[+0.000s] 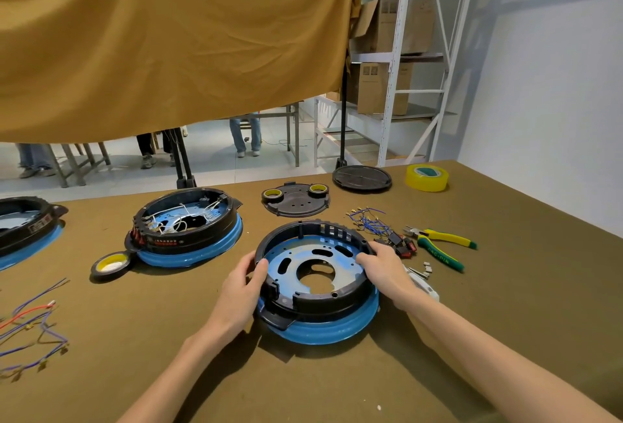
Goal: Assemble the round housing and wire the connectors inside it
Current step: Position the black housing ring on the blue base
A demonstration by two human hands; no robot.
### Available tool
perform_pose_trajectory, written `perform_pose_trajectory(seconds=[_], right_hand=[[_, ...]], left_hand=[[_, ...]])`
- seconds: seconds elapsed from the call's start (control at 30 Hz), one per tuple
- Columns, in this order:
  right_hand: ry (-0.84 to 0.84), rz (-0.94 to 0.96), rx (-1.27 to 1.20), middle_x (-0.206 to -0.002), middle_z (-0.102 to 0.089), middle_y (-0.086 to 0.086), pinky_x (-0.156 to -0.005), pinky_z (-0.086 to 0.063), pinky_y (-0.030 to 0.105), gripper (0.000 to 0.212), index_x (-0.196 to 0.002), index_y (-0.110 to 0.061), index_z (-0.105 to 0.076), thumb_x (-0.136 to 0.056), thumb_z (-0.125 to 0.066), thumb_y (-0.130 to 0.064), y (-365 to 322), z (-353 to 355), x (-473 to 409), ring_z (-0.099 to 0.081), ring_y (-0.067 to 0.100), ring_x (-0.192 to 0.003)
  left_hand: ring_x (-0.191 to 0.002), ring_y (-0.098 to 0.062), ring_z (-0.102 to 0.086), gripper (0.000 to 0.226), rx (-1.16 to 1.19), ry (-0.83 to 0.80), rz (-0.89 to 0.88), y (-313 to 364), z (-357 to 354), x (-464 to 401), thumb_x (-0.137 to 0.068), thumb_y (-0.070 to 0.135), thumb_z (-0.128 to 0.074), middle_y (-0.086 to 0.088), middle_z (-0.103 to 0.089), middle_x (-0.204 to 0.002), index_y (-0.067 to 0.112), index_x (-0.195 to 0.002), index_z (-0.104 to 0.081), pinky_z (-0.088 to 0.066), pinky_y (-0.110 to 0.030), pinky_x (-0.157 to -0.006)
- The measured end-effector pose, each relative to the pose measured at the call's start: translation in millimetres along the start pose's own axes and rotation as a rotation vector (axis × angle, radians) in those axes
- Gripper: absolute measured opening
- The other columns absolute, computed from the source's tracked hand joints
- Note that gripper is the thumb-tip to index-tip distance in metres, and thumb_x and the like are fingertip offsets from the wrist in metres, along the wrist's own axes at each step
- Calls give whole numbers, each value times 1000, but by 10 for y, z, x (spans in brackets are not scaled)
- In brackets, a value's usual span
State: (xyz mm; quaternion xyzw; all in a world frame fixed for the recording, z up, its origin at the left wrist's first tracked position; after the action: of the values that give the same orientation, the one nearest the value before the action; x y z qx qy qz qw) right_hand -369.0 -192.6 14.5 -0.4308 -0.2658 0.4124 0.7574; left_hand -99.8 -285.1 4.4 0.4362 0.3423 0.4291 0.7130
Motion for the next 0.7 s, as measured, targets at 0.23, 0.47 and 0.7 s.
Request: perform_pose_trajectory(seconds=[0.23,0.47,0.7], right_hand=[[55,18,-21,-81,-61,-1,-61,-40,26,10,-99,-21,-62,-98,-56,-13,41,143,30,-56,13,-71],[169,24,65,-58,-65,-5,-44,-42,24,12,-89,-24,-67,-93,-62,-14,81,488,53,-56,10,-46],[37,58,157,-84,-74,5,-46,-55,27,17,-107,-23,-62,-92,-70,-21,-27,451,53,-75,18,-65]], left_hand=[[-136,-6,-49,71,72,20,-120,64,23,52,-95,67,-42,10,-55,-147,24,-152,-45,-42,-40,-116],[-131,10,-49,48,105,-81,-168,121,-38,71,-97,59,-42,32,-60,-135,41,-140,-54,-40,-21,-109],[-139,18,-33,82,78,-114,-264,371,-44,103,-81,75,-54,34,-40,-151,41,-154,-38,-28,-1,-102]])
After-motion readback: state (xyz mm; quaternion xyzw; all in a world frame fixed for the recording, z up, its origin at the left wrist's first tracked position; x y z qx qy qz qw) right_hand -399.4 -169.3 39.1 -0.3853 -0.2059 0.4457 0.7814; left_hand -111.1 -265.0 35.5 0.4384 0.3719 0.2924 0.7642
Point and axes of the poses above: each hand's wrist, its own x-axis away from the middle knuckle, its own z-axis out of the back of the hand, y = z × x, the point moved 10 cm from there along -x, towards the middle knuckle
